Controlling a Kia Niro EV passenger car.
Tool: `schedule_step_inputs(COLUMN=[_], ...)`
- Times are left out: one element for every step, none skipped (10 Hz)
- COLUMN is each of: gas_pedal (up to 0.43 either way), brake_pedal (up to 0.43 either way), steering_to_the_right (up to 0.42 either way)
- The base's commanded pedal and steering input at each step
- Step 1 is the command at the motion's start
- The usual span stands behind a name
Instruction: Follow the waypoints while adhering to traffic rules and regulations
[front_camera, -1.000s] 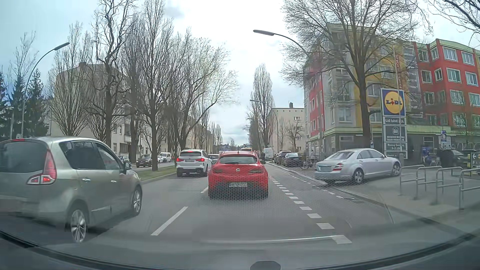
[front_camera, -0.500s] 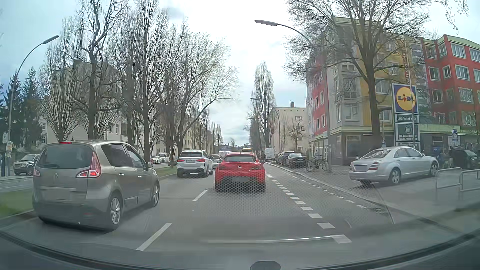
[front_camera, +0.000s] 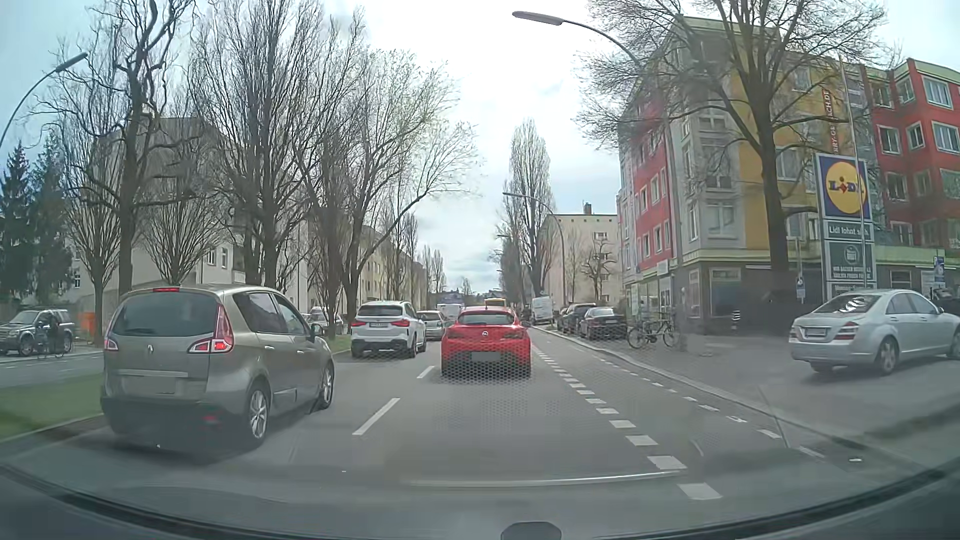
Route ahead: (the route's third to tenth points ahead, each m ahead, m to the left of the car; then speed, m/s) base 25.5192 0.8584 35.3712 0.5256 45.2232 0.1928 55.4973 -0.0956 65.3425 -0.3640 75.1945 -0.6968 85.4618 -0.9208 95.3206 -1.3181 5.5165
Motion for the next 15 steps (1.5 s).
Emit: schedule_step_inputs(gas_pedal=[0.339,0.331,0.299,0.280,0.280,0.268,0.228,0.220,0.220,0.220,0.228,0.228,0.228,0.228,0.228], brake_pedal=[0.000,0.000,0.000,0.000,0.000,0.000,0.000,0.000,0.000,0.000,0.000,0.000,0.000,0.000,0.000], steering_to_the_right=[0.009,0.012,0.012,0.012,0.013,0.013,0.013,0.012,0.012,0.010,0.009,0.008,0.006,0.005,0.005])
